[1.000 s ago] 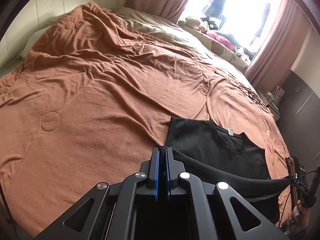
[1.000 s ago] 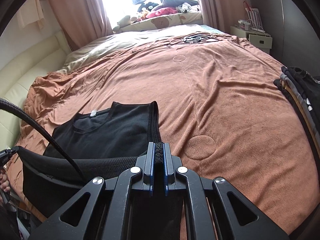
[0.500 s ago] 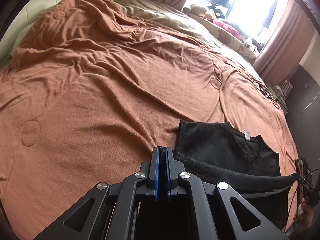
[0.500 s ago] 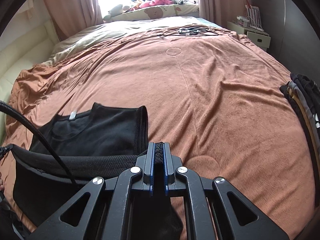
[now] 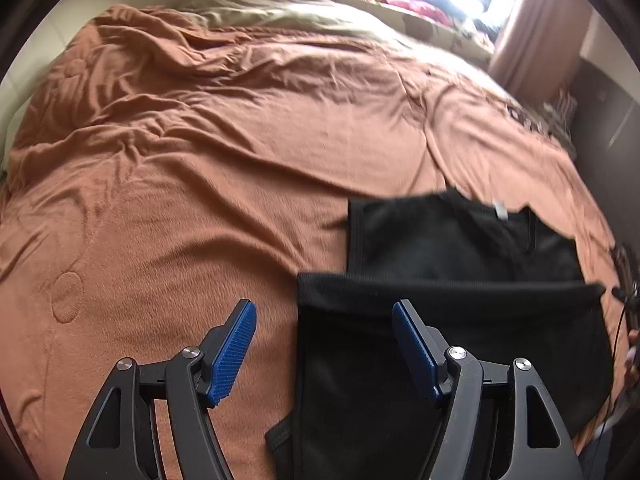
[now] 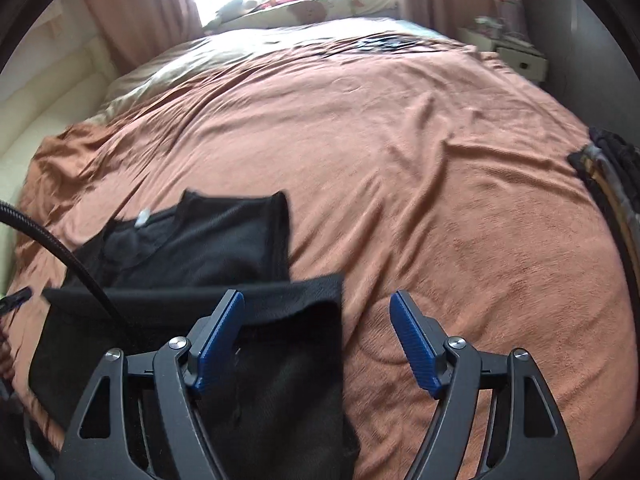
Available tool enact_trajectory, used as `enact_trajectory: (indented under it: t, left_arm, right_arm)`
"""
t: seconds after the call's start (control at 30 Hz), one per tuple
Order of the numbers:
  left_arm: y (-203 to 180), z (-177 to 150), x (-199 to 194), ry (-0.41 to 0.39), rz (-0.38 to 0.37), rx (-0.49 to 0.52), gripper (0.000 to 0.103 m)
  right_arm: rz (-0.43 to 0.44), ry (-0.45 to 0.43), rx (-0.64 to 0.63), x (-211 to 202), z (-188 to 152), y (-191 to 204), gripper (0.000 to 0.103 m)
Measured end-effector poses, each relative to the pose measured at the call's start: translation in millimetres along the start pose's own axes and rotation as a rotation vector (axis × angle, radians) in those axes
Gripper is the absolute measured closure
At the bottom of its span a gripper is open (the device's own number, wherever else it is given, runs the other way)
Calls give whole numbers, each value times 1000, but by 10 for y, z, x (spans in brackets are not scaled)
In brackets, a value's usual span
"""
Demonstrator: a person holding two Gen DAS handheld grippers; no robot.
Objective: Fold small clothes
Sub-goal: 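Open both tools and release the folded hem onto the shirt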
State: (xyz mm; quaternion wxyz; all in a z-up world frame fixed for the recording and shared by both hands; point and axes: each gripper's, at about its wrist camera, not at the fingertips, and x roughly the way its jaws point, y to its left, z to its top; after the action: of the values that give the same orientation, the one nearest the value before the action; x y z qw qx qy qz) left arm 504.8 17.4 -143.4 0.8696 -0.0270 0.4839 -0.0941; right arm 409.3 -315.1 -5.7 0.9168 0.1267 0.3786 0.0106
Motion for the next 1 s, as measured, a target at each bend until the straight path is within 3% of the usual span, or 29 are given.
enact_trajectory:
  t: [0.2,0.47,0.87,1.0]
  left_arm:
    - [-106,-174,143,94,55,103,31]
    - [-181,-220,416,165,150,172,31]
    - [-262,139,671,127,194,190,31]
    - [-250,269,754,115,178,173,40]
  right_arm:
    - [-6,66,-99,52,-71,48,29]
    - [-92,158,-160,334,-42,194,29]
    - [-154,181,-171,786,259,279,29]
    - [-167,170,-173,895,390,275,29]
